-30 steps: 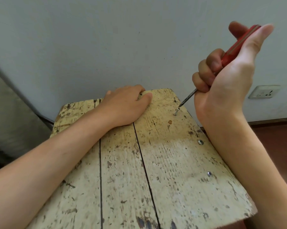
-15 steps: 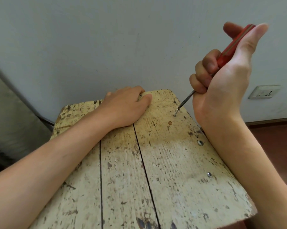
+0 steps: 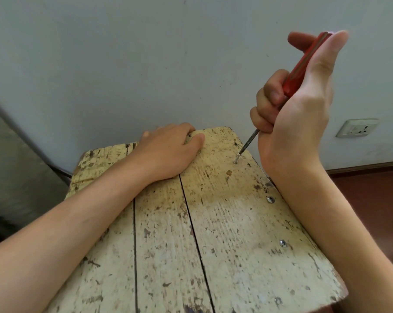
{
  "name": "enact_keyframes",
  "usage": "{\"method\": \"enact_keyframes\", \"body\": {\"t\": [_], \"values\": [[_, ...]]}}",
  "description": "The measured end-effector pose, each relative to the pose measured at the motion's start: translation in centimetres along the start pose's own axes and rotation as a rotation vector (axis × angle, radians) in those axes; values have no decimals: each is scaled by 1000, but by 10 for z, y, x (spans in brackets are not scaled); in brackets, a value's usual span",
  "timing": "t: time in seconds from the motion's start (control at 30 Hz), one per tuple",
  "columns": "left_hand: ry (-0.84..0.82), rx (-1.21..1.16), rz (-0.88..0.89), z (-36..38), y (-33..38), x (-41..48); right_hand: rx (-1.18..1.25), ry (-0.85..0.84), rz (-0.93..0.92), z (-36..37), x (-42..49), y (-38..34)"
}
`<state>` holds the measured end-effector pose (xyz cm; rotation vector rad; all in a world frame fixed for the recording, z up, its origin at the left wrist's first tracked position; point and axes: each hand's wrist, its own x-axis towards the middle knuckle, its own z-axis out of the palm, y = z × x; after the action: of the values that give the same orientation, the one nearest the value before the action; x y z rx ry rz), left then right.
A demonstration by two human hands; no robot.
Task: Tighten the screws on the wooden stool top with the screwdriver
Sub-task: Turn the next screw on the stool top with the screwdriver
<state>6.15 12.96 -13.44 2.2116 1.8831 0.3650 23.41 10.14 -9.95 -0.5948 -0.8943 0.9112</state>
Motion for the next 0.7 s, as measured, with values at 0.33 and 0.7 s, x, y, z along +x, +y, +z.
{"method": "enact_keyframes", "body": {"t": [0.33, 0.7], "values": [[6, 11, 2, 2, -2, 2, -68, -168, -57, 0, 0, 2], [11, 18, -1, 1, -2, 3, -143, -231, -230, -2, -1, 0]]}}
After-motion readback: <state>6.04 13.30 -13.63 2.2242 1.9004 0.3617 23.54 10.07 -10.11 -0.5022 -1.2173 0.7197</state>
